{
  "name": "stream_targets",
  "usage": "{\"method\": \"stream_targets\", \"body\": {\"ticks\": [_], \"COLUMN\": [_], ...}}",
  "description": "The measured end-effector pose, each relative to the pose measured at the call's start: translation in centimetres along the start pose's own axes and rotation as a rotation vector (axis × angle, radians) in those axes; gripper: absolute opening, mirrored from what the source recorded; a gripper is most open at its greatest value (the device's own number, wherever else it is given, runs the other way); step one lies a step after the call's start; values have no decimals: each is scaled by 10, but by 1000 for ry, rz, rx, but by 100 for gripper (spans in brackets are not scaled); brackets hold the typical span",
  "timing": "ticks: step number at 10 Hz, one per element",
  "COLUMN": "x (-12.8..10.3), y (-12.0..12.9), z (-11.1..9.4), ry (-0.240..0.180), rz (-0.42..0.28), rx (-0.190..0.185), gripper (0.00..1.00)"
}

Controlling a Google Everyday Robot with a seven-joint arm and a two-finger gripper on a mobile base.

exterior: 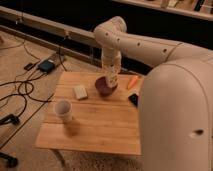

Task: Place the bottle in the ceramic bowl

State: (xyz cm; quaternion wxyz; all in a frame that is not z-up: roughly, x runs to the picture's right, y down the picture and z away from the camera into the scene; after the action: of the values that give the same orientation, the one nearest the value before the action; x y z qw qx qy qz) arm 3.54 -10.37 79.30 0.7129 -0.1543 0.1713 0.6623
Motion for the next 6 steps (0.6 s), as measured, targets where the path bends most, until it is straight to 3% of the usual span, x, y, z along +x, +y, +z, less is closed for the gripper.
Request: {"method": "stream_targets", "body": {"ticks": [3,6], "x": [-23,-30], "y": [6,8], "z": [27,57], "ry": [1,31], "rz": [-7,9], "rx": [-25,-52], "gripper": [0,0]}}
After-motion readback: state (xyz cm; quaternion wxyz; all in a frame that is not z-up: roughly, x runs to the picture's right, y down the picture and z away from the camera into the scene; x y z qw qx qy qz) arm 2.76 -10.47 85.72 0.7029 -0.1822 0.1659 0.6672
